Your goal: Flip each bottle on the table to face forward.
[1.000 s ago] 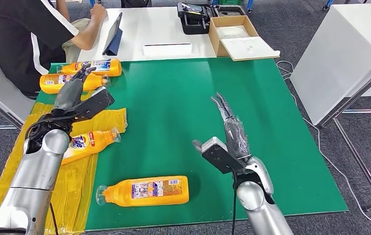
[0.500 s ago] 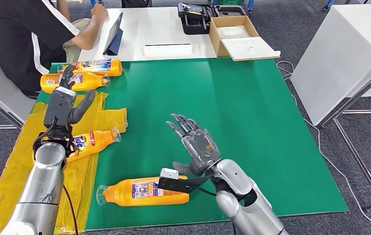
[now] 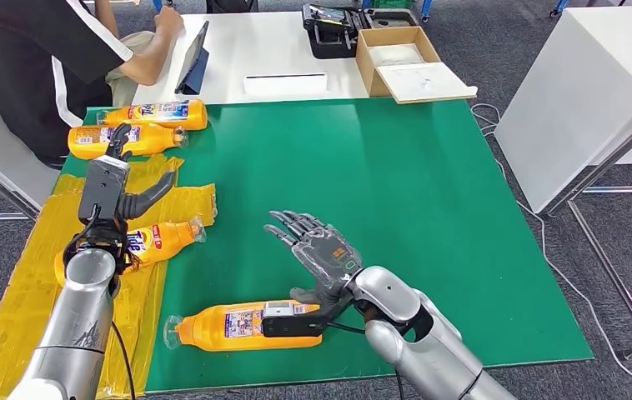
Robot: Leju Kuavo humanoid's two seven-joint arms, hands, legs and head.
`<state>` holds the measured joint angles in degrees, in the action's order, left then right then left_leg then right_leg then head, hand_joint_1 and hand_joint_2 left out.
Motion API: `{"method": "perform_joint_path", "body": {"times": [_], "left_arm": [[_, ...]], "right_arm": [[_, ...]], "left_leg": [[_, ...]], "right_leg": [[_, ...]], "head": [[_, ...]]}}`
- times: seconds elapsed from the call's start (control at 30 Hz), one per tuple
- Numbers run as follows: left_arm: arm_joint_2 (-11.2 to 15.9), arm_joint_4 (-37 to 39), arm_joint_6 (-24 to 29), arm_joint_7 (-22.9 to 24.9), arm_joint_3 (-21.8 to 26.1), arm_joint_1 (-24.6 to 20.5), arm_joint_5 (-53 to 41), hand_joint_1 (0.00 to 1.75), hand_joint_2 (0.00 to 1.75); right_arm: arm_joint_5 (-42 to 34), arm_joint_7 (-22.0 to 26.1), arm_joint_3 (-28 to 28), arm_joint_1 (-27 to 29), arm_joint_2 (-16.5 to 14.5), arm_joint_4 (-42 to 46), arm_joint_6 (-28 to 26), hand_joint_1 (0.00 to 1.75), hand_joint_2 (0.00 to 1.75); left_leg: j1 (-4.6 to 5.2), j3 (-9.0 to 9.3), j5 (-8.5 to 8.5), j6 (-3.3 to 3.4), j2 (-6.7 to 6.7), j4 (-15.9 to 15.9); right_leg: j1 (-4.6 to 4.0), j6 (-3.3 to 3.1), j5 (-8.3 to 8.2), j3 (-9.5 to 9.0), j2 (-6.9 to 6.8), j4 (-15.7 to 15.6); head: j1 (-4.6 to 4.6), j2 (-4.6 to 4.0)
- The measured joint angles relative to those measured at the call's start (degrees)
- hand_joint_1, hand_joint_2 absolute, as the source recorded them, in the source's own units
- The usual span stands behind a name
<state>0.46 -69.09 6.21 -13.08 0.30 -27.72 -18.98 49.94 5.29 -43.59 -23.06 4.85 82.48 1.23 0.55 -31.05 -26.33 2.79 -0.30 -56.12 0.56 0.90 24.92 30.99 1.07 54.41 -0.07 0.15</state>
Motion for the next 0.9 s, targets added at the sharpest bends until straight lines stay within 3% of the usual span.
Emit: {"method": "perform_joint_path", "body": {"times": [0.3, 0.7, 0.9], "left_arm": [[0.0, 4.1, 0.3, -1.2, 0.6, -0.6, 1.5, 0.00, 1.75], [0.0, 8.2, 1.5, -1.7, 1.5, -2.0, 2.5, 0.00, 1.75], [0.1, 9.4, 2.5, -1.8, 1.8, -2.2, 2.7, 0.00, 1.75]], "right_arm": [[-7.5, 2.2, -5.3, -4.1, 1.5, -0.8, 3.6, 0.00, 1.75], [-23.3, 4.4, -6.2, -2.7, 2.1, 1.4, 6.0, 0.00, 1.75], [-25.6, 4.4, -6.2, -0.2, 1.9, 1.7, 6.2, 0.00, 1.75]], "left_leg": [[-0.01, 0.04, 0.01, -0.01, -0.01, 0.0], [-0.01, 0.04, 0.01, -0.01, 0.00, 0.0], [-0.01, 0.02, 0.01, -0.01, -0.01, 0.0]], "right_leg": [[0.00, 0.00, 0.00, 0.00, -0.01, 0.0], [0.00, 0.00, 0.00, 0.00, -0.01, 0.0], [0.00, 0.00, 0.00, -0.01, -0.01, 0.0]], "head": [[0.01, 0.00], [0.01, 0.00], [0.01, 0.00]]}}
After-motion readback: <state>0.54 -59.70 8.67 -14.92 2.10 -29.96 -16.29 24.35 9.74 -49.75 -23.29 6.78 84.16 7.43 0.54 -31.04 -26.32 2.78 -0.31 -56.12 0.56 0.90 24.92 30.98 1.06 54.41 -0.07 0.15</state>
